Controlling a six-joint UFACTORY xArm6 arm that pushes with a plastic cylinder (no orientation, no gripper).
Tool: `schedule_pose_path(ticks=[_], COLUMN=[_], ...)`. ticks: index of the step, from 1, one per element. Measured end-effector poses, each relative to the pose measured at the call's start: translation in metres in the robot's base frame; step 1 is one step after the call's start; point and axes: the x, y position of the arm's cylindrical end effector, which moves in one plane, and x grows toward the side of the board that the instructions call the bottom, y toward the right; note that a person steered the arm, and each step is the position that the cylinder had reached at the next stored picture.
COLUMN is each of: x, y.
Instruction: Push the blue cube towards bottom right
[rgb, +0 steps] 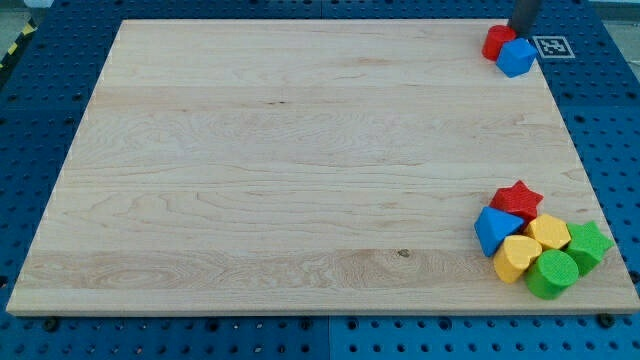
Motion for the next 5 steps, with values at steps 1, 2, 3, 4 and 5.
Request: schedule_pose_path(ticks=[1, 2, 3, 4, 5], x=[0.0146, 0.0231, 0.0231, 0.0231, 0.0241], y=[0.0048, 0.0055, 0.0054, 0.0051, -0.0007])
